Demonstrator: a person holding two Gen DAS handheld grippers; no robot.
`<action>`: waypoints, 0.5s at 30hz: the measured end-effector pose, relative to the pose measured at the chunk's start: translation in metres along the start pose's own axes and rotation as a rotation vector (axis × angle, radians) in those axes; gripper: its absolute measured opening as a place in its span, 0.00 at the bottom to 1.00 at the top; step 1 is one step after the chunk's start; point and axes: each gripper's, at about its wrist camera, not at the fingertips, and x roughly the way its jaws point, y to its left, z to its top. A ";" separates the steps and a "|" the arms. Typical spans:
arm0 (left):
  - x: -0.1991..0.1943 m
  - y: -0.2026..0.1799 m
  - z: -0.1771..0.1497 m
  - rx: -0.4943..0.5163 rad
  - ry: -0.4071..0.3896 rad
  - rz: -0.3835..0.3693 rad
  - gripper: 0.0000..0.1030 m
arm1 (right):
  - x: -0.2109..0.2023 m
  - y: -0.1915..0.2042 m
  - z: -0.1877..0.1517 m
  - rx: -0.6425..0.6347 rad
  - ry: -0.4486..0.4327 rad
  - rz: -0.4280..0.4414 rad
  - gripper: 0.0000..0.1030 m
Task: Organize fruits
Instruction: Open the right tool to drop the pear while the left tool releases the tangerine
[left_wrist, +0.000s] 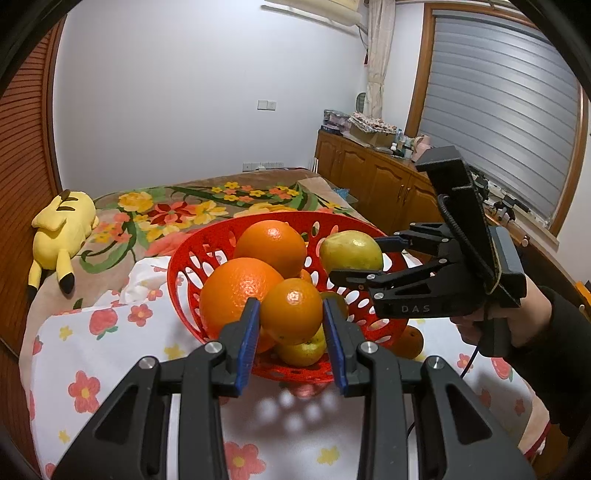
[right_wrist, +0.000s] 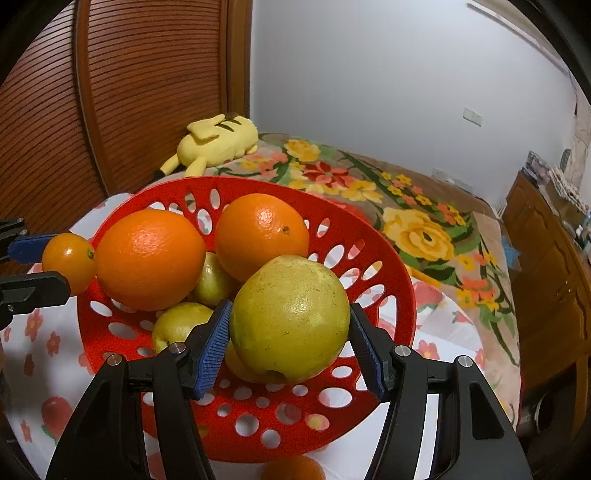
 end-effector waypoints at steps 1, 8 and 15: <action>-0.001 0.000 0.000 0.001 -0.003 -0.002 0.31 | 0.001 0.000 0.000 -0.001 0.005 0.000 0.62; 0.010 -0.001 -0.001 -0.002 0.000 -0.015 0.31 | -0.010 -0.010 0.002 0.020 -0.037 0.001 0.66; 0.021 -0.012 0.000 0.027 0.015 -0.020 0.31 | -0.046 -0.021 -0.001 0.071 -0.119 0.020 0.68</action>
